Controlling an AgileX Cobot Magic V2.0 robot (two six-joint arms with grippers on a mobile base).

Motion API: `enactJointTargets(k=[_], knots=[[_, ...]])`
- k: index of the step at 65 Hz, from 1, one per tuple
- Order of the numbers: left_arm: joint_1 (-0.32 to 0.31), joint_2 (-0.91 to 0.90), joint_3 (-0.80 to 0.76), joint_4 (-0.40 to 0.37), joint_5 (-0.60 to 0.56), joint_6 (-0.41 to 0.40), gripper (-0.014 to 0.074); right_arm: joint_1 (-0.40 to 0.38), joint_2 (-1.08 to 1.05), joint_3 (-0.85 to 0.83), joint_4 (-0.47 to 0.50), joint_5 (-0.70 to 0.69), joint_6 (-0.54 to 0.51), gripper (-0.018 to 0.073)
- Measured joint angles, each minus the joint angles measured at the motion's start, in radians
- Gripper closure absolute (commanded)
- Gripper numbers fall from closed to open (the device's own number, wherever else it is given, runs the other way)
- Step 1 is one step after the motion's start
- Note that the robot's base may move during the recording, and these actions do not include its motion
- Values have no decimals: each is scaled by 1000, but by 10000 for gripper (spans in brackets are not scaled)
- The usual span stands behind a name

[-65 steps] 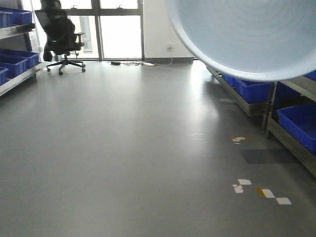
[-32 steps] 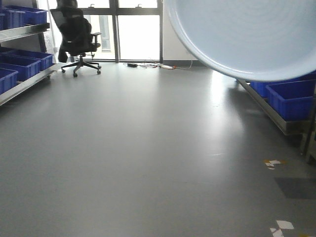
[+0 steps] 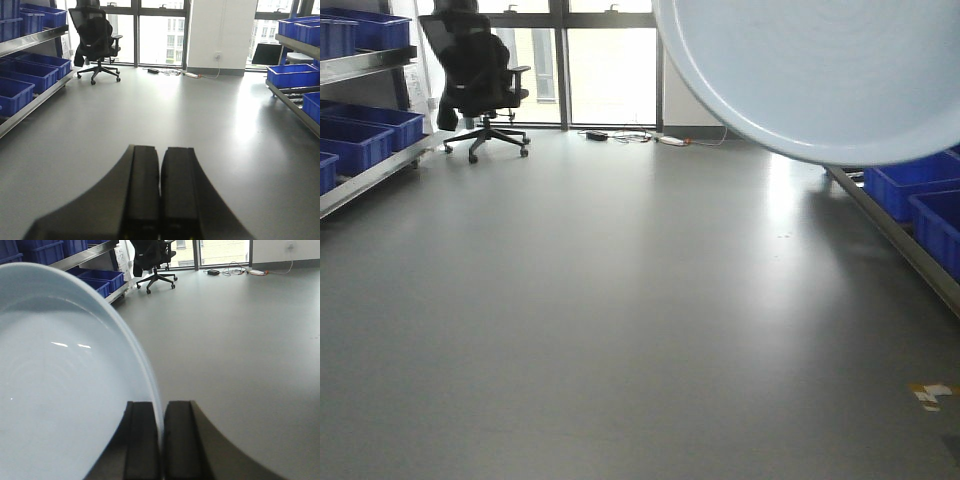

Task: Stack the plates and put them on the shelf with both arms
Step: 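Drive the base across the room to the shelf of blue bins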

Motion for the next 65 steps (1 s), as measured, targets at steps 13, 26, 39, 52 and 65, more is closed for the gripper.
enactJointTargets(k=[13, 26, 39, 52, 65], knots=[[0, 0, 0, 0, 0, 0, 514, 0, 0, 0, 0, 0, 0, 511], [0, 0, 0, 0, 0, 0, 514, 0, 0, 0, 0, 0, 0, 511], [0, 0, 0, 0, 0, 0, 514, 0, 0, 0, 0, 0, 0, 511], [0, 0, 0, 0, 0, 0, 514, 0, 0, 0, 0, 0, 0, 511], [0, 0, 0, 0, 0, 0, 514, 0, 0, 0, 0, 0, 0, 511]])
